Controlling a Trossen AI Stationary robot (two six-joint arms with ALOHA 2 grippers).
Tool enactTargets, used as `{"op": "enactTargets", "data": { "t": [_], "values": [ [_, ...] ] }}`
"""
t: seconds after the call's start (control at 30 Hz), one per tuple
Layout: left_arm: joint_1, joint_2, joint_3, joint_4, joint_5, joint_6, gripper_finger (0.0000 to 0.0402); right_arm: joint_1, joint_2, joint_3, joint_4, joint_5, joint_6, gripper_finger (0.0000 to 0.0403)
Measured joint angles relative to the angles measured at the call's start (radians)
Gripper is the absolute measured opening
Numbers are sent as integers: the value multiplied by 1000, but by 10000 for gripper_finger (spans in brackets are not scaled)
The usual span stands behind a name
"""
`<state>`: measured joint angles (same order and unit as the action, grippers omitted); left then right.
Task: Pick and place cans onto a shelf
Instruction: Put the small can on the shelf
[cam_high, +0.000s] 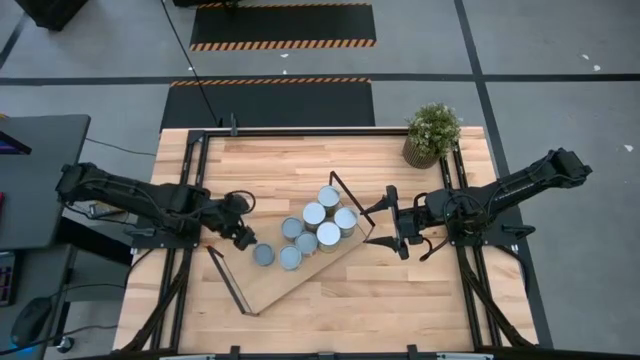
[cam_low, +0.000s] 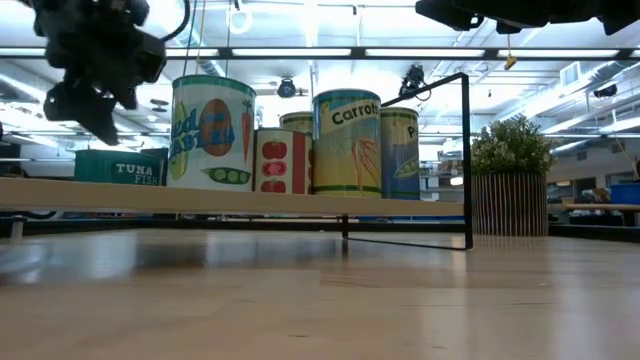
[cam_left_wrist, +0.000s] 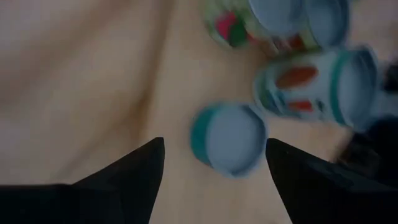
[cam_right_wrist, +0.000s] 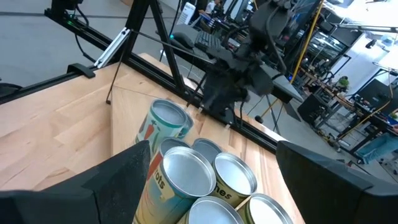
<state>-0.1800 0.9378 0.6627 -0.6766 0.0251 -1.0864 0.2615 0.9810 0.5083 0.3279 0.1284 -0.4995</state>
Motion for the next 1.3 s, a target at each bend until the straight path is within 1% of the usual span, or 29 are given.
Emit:
{"op": "enactTargets", "data": {
  "t": [0.07, 0.13, 0.17, 0.33, 0.4, 0.53, 0.73, 0.8, 0.9, 0.97, 1.13, 1.3],
  "values": [
    [-11, 26, 41, -62, -83, 2, 285, 0, 0, 0, 0, 0, 0, 356],
    [-16, 72, 63, -62, -107, 18, 285, 0, 0, 0, 0, 0, 0, 356],
    [-15, 100, 69, -58, -99, 21, 285, 0, 0, 0, 0, 0, 0, 356],
    [-13, 256, 100, -56, 20, 26, 285, 0, 0, 0, 1, 0, 0, 356],
    [-13, 311, 123, -56, 61, 52, 285, -1, 0, 0, 0, 0, 0, 356],
    [-13, 384, 198, -59, 77, 105, 285, -1, 0, 0, 1, 0, 3, 356],
    [-13, 431, 290, -67, 96, 129, 285, -1, 0, 0, 1, -1, 3, 356],
    [-14, 444, 309, -103, 106, 135, 285, -1, 0, 0, 1, -1, 3, 356],
    [-14, 456, 330, -211, 69, 161, 285, -1, 0, 0, 1, -1, 3, 356],
    [-14, 456, 331, -251, 39, 176, 285, -1, 0, 0, 1, -1, 3, 356],
    [-14, 456, 329, -263, -26, 216, 285, -1, 0, 0, 0, -1, 3, 356],
    [-14, 456, 328, -246, -10, 206, 285, -1, 0, 0, 0, -1, 3, 356]
  ]
}}
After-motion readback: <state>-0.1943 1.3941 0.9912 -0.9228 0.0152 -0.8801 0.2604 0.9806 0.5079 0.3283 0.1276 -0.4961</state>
